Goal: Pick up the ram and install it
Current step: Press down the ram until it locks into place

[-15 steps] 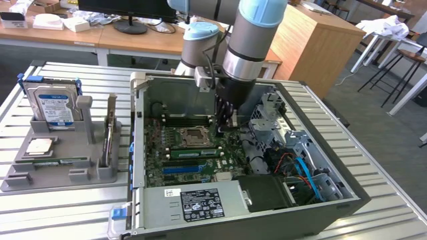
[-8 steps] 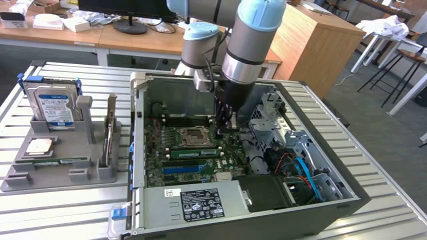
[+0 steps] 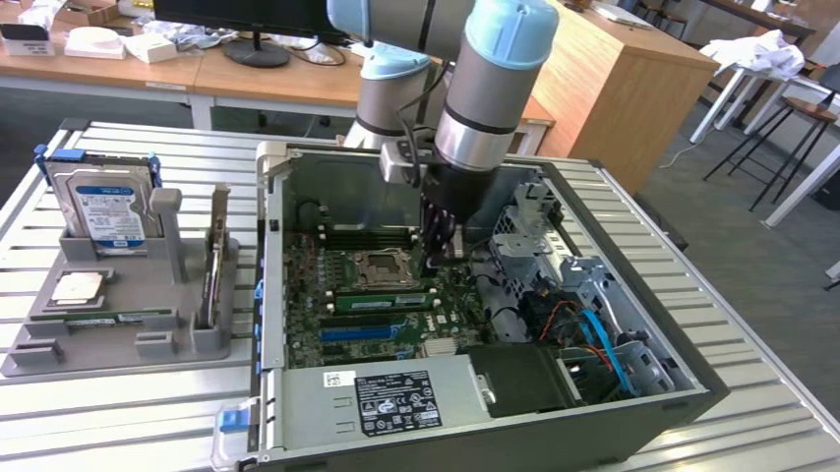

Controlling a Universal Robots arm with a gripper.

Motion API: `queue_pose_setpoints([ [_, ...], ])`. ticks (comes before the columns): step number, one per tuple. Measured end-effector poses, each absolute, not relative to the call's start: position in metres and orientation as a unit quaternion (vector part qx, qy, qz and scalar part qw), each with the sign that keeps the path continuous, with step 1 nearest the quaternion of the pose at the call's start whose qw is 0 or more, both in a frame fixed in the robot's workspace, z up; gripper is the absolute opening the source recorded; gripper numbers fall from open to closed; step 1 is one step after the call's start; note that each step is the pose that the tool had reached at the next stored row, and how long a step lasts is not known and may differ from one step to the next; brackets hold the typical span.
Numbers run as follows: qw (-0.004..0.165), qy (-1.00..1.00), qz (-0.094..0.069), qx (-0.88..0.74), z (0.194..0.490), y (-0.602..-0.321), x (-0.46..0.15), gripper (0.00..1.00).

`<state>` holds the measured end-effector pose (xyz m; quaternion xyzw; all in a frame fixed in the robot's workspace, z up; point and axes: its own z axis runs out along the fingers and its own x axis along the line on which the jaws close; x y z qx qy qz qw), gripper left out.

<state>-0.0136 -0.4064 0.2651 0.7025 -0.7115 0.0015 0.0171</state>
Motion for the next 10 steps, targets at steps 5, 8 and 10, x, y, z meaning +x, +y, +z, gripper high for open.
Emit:
queue_pose_setpoints([
  [5, 0.017, -0.711, 0.001, 0.703, 0.2647, -0.4064, -0.0137, 0.10],
  [8, 0.017, -0.712, 0.001, 0.702, 0.2647, -0.4064, -0.0124, 0.10],
  [10, 0.017, -0.711, 0.001, 0.702, 0.2647, -0.4064, -0.0096, 0.10],
])
